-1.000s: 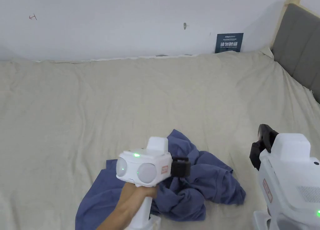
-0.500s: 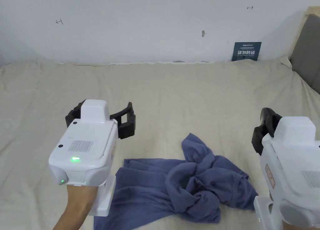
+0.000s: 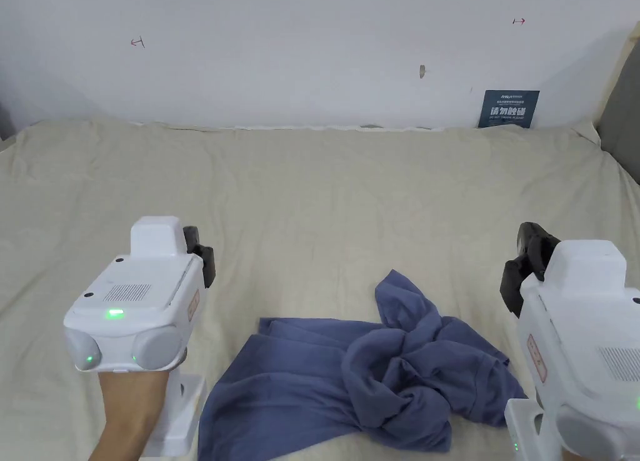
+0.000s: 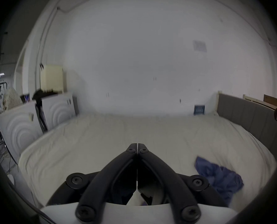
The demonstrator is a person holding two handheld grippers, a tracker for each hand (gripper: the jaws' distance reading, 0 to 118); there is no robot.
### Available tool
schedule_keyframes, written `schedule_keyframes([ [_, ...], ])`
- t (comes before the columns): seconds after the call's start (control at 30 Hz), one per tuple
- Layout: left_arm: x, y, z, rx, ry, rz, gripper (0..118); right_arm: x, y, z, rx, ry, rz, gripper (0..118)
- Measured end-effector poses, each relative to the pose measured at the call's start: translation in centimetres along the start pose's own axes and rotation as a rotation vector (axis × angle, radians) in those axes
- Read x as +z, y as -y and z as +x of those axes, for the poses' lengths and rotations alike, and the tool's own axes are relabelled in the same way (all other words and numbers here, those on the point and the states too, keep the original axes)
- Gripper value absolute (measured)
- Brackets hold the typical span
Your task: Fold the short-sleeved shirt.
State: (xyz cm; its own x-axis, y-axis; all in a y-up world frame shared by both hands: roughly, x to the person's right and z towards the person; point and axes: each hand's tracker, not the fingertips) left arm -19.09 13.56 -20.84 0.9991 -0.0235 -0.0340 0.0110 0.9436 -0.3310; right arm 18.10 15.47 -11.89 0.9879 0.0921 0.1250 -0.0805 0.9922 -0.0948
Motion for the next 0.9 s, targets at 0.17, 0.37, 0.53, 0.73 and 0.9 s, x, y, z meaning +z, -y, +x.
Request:
schedule_keyframes([
  [0.17,-2.0,4.1,-1.0,0.136,0.084,-0.314,0,0.0,0.6,0.2,0.003,0.001,-0.021,1],
  [0.37,-2.6,11.1,-0.4,0.110,0.095,-0.522,0,-0.3,2.1,0.4,0.002,0.000,-0.057,1],
  [0.53,-2.6,15.3,-0.3,0.136,0.098,-0.624,14,-0.5,3.0,0.6,0.000,-0.007,-0.087,1],
  [0.73,-3.0,17.7,1.0,0.159,0.073,-0.687,113,-0.8,3.9,1.1,0.002,-0.004,-0.115,1],
  [0.9,-4.6,19.9,2.4,0.125,0.018,-0.754,68,-1.3,4.4,1.7,-0.002,-0.006,-0.141,1],
])
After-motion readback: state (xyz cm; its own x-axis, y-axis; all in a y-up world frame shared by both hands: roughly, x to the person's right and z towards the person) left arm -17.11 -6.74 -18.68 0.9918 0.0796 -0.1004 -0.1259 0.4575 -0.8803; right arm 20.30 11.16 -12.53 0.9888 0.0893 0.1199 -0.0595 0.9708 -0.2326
